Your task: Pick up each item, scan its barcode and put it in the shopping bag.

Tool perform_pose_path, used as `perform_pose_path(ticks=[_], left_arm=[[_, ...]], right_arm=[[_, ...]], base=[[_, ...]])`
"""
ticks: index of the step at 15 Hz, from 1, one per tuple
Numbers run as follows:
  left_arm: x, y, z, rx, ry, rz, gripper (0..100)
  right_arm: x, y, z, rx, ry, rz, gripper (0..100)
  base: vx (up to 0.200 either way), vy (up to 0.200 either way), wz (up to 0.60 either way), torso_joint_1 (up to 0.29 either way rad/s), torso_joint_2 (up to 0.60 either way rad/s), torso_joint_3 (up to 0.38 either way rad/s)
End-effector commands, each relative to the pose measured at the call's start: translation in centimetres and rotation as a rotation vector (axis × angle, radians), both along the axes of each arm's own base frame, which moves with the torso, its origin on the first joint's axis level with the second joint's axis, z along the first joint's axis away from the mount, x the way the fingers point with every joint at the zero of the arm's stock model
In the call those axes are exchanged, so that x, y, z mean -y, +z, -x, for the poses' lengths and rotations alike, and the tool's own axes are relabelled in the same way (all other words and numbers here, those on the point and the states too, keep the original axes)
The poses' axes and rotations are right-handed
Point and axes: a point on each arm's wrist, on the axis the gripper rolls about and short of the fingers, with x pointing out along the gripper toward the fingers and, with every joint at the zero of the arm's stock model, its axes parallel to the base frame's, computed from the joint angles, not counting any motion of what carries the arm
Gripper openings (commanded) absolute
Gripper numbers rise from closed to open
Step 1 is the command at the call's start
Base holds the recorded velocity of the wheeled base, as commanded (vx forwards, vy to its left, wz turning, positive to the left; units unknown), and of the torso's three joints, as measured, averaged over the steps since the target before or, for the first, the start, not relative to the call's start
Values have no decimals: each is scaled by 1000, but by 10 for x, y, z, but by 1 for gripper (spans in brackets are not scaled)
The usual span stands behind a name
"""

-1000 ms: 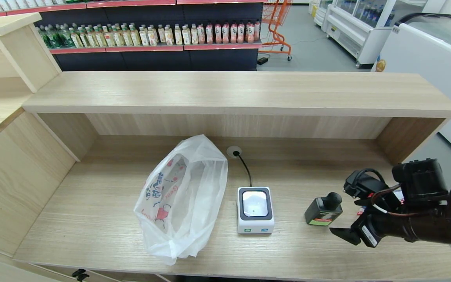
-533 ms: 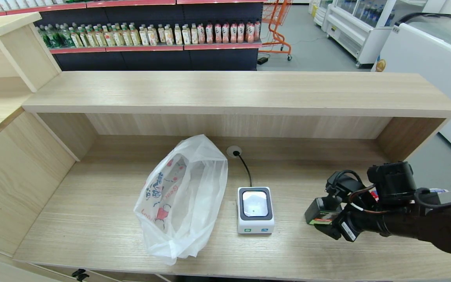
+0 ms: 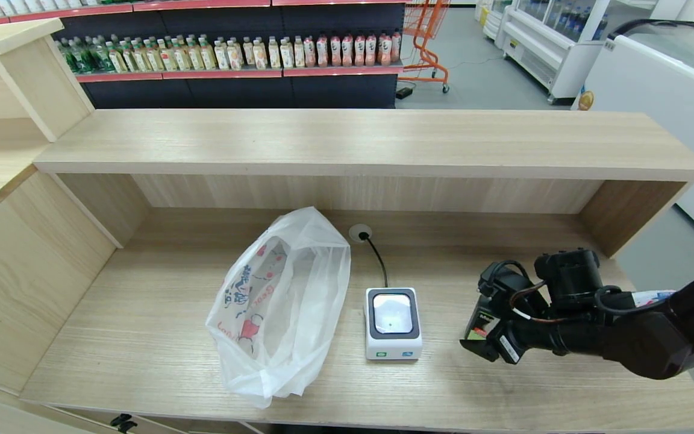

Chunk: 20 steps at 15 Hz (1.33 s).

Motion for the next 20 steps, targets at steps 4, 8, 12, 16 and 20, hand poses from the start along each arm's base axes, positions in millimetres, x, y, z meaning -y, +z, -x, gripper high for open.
perform_pose_path(ticks=[4,8,12,16,20], left_arm=[[0,0,0,0,1,0,100],[0,0,0,0,1,0,100],[0,0,0,0,1,0,100],[0,0,0,0,1,0,100],[0,0,0,0,1,0,100]], right_arm=[[-12,-4,-6,10,46,-22,0],[-12,2,-1,54,49,-36,0],[10,29,31,123,9,-52,0],[39,75,86,354,-45,-96,0],[51,89,110,604,51,106,0]], base=[[0,0,0,0,0,0],[0,0,0,0,0,0],[0,0,0,0,0,0],[0,0,0,0,0,0],[0,0,0,0,0,0]])
